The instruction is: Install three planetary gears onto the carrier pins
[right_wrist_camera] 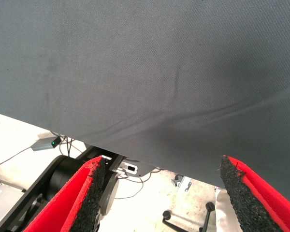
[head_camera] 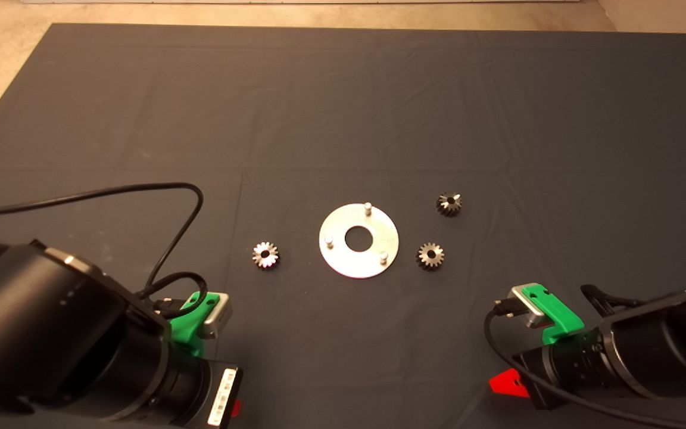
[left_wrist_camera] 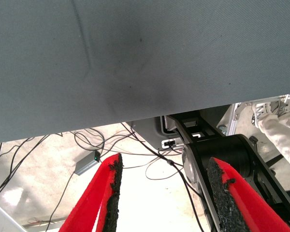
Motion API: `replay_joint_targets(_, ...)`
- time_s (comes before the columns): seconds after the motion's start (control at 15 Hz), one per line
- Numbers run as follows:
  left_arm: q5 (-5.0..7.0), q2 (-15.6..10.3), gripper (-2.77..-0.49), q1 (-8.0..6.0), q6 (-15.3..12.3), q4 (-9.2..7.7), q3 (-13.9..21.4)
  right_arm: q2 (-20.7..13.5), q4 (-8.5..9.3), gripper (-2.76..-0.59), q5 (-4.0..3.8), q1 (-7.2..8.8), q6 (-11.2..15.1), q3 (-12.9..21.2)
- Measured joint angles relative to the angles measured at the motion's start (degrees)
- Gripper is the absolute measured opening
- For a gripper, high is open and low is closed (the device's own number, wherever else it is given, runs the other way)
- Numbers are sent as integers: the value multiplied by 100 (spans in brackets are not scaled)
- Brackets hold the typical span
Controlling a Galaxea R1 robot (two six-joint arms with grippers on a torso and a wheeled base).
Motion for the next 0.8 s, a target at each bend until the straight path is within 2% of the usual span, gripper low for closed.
replay_joint_targets(0.27,0,51,-208,0,0,22,0,16,0,-160,3,0,0,0)
replay_joint_targets(0.53,2,219,-208,29,0,96,0,44,0,-160,0,9,0,0)
replay_joint_targets(0.8,-5,407,-208,29,0,176,0,49,0,-160,-2,145,0,0)
